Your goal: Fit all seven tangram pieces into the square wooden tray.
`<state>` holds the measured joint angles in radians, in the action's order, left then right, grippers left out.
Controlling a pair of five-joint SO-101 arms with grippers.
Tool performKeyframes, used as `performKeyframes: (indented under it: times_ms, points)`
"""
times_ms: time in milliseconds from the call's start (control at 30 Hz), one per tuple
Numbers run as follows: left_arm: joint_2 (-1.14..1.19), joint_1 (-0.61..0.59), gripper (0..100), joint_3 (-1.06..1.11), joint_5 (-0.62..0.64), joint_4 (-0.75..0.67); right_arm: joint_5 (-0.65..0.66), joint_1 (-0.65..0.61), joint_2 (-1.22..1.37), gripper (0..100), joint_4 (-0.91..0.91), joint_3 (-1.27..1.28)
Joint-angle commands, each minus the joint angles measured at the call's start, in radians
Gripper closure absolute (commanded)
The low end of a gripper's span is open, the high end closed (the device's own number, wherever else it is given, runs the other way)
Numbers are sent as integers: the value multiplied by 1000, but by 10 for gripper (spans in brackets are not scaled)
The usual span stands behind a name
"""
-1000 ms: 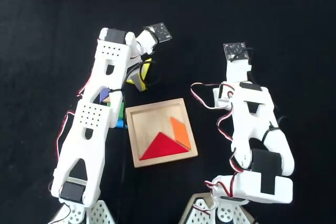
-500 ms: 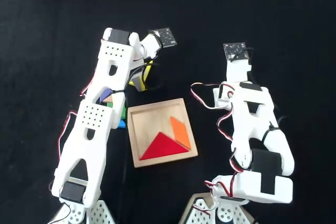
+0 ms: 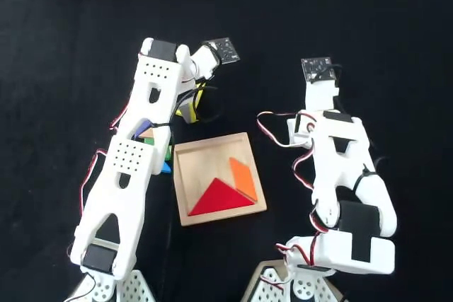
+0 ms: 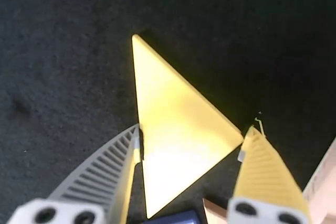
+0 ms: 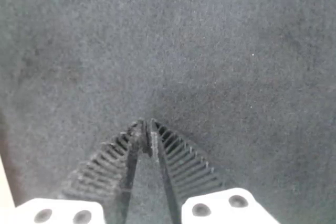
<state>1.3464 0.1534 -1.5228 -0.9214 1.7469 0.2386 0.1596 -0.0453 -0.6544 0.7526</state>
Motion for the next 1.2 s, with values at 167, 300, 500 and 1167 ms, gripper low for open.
performKeyframes:
  times_ms: [167,300,500,1167]
  points:
    - [-74,28,971,-42,75,14,0,-15,2,987,5,-48]
    - [-170,44,971,-41,180,14,0,-15,2,987,5,-48]
    - [-305,50,971,16,362,15,0,-15,2,987,5,-48]
    - [-1103,245,970,1333,1270,11,0,-15,2,987,5,-48]
